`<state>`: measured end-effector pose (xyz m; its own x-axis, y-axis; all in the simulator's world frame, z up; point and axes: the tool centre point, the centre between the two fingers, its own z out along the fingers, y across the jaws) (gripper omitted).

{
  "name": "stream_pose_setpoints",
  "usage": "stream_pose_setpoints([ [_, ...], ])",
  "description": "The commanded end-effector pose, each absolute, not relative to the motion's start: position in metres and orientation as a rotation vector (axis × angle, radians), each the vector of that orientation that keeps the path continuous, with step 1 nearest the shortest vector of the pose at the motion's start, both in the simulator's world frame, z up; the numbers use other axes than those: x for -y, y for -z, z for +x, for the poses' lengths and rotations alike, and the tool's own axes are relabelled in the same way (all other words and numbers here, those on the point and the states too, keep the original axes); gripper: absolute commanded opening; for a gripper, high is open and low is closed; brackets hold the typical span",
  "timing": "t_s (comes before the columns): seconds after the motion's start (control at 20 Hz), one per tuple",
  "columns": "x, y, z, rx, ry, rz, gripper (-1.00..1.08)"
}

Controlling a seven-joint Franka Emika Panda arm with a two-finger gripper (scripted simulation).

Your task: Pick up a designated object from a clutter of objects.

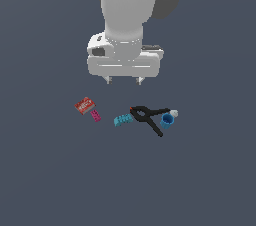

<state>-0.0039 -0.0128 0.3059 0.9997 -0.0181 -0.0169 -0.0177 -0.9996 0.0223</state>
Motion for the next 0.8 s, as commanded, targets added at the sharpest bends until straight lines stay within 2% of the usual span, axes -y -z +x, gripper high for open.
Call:
stream_pose_setpoints([
  [0.0,0.013,-0.306,-0.004,0.028,0.027,3.119,1.00],
  [0.75,0.003,-0.287,-0.005,-0.036,0.067,3.092,1.00],
])
